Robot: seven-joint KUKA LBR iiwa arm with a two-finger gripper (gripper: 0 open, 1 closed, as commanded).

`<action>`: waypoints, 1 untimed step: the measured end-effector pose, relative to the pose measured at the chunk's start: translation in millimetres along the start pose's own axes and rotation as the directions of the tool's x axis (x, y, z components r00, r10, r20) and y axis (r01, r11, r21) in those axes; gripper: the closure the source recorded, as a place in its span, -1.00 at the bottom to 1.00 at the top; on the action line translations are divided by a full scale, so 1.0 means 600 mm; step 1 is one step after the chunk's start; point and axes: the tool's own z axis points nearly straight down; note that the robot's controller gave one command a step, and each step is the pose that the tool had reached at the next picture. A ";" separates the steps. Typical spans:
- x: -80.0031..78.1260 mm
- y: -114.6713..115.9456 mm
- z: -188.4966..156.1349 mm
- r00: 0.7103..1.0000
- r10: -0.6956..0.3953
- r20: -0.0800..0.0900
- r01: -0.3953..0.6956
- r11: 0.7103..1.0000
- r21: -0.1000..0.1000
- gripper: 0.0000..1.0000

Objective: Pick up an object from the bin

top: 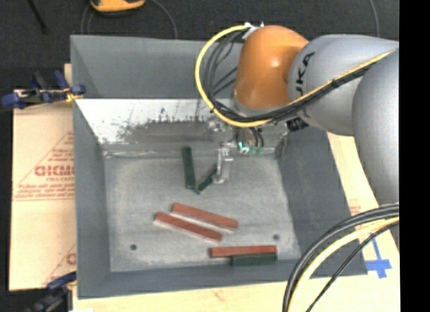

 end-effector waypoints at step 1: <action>0.030 0.015 0.117 0.991 -0.135 0.002 0.135 0.991 0.000 1.00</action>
Offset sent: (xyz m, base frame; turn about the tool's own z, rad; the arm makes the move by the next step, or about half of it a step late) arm 0.0000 0.0000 0.0000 0.0000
